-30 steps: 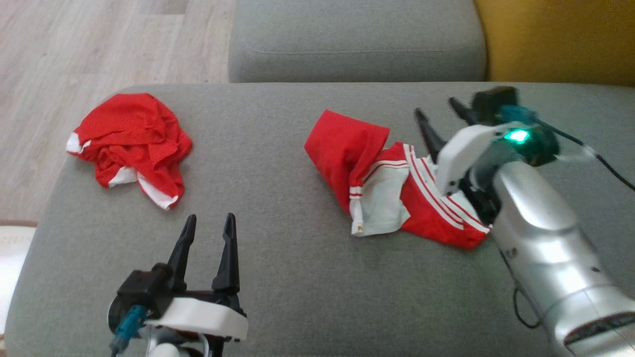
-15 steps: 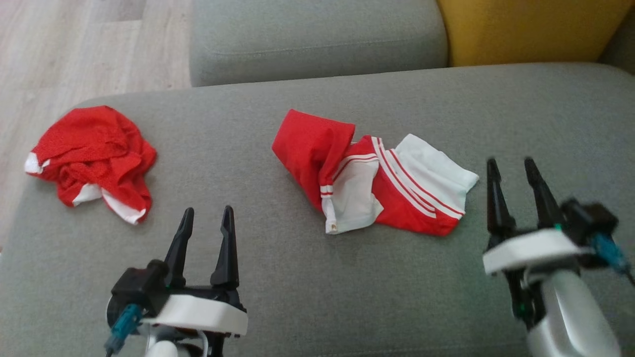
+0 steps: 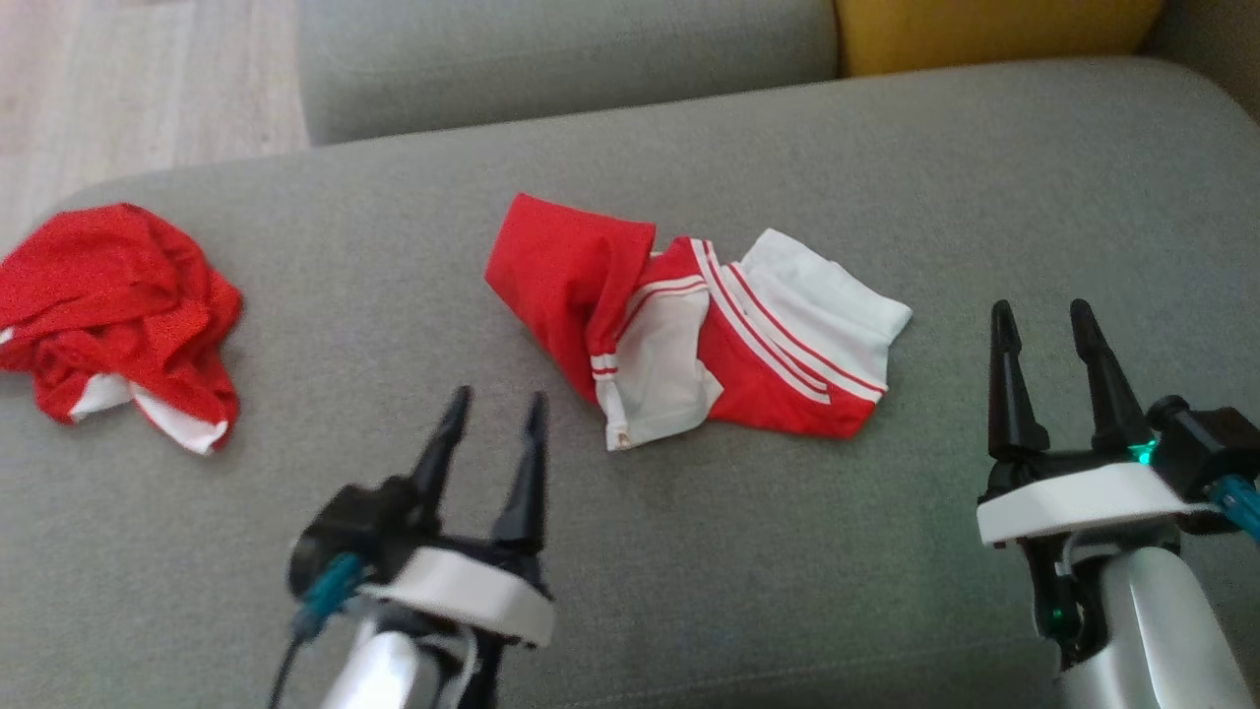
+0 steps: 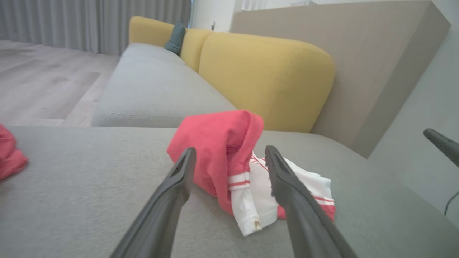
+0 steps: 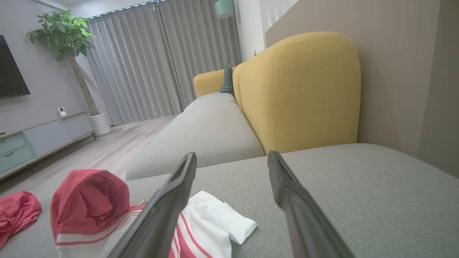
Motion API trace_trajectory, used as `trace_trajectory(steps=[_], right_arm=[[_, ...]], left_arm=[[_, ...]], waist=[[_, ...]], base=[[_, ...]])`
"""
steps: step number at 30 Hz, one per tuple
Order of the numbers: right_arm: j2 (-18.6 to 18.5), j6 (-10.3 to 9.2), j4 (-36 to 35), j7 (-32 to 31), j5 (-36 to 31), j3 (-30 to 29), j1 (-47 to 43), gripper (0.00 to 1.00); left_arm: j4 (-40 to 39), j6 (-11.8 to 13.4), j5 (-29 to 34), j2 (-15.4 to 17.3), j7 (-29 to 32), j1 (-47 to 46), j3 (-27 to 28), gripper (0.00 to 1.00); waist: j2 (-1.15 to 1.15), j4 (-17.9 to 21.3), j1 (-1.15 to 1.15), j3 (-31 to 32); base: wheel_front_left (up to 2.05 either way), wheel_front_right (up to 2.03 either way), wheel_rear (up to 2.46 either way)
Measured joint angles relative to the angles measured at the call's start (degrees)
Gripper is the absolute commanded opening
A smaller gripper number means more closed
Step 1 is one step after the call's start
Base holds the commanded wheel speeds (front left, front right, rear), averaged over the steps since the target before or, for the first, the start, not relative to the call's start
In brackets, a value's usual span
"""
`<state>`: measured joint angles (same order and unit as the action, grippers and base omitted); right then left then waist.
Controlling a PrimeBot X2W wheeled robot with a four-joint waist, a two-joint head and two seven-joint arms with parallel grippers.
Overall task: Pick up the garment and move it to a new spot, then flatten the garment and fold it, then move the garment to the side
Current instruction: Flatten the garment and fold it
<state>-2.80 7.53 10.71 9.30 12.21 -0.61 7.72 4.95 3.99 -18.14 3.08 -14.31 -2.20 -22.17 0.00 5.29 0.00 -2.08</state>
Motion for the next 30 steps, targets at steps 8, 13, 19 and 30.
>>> trace_trajectory(steps=[8, 13, 19, 30], right_arm=[[0.0, 0.0, -1.4, -0.5, 0.4, 0.6, 0.5, 1.0], [0.0, 0.0, -1.3, 0.1, 0.9, 1.0, 2.8, 1.0], [0.0, 0.0, 0.3, 1.4, 1.4, 0.9, 3.4, 1.0], [0.1, 0.0, 2.9, 2.3, 1.9, 1.2, 3.4, 1.0]], left_arm=[[13.3, 0.6, -1.8, -0.1, 1.7, -9.9, -9.1, 1.0], [20.8, 1.6, -3.9, -0.2, 4.4, -14.3, -11.5, 1.0], [25.5, 2.1, -6.6, -0.2, 4.2, -17.6, -13.3, 0.83], [25.4, 5.4, -9.2, 0.5, 0.5, -18.6, -10.2, 0.0]], waist=[[0.0, 2.6, 0.0, -5.2], [0.0, 5.0, 0.0, -7.6], [0.0, 7.3, 0.0, -9.1], [0.0, 5.9, 0.0, -7.0]], base=[[0.0, 0.0, 0.0], [0.0, 0.0, 0.0], [0.0, 0.0, 0.0], [0.0, 0.0, 0.0]])
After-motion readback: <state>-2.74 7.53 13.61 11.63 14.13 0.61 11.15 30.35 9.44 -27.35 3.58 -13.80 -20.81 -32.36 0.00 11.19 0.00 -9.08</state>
